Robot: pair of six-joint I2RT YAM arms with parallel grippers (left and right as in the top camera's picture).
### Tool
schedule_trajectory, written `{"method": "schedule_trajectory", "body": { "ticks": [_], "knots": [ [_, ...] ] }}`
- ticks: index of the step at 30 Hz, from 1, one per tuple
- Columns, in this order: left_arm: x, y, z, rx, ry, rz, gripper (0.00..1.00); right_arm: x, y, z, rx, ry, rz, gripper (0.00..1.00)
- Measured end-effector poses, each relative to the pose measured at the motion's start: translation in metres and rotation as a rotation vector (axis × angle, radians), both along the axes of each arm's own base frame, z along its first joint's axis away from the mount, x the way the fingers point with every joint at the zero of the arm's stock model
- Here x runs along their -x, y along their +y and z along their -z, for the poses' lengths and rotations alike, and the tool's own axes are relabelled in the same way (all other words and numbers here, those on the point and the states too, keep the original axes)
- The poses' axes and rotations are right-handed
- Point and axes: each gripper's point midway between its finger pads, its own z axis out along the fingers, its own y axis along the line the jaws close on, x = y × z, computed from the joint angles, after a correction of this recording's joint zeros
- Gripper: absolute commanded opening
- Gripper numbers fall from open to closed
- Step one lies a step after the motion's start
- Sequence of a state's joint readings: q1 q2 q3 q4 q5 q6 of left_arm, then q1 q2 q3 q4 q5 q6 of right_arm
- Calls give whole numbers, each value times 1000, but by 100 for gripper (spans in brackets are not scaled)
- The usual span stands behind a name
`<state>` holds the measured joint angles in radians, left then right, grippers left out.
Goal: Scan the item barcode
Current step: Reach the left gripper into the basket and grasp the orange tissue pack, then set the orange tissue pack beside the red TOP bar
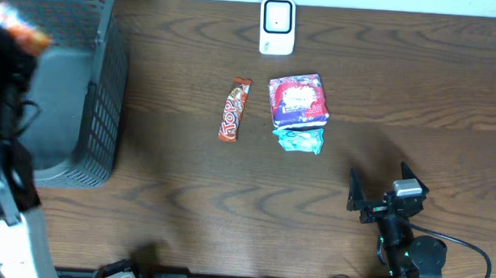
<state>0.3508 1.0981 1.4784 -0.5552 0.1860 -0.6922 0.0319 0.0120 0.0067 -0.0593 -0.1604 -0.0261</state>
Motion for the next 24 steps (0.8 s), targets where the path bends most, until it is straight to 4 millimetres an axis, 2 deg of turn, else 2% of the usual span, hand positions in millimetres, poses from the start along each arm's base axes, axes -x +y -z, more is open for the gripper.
{"method": "schedule_trajectory", "body": {
  "ticks": [3, 5, 8, 11, 16, 21, 24],
  "knots": [
    [-10, -57, -2, 3, -8, 185, 7, 0, 0, 0, 0, 0, 0, 99],
    [-18, -95, 6, -27, 22, 314, 7, 0, 0, 0, 0, 0, 0, 99],
    [-28, -148, 33, -87, 109, 494, 7, 0, 0, 0, 0, 0, 0, 99],
    [-38, -185, 73, -142, 236, 602, 8, 0, 0, 0, 0, 0, 0, 99],
    [-60, -211, 150, -211, 474, 647, 8, 0, 0, 0, 0, 0, 0, 99],
    [-80, -226, 234, -241, 693, 674, 8, 0, 0, 0, 0, 0, 0, 99],
    [-86, -233, 283, -254, 813, 689, 9, 0, 0, 0, 0, 0, 0, 99]
  ]
}}
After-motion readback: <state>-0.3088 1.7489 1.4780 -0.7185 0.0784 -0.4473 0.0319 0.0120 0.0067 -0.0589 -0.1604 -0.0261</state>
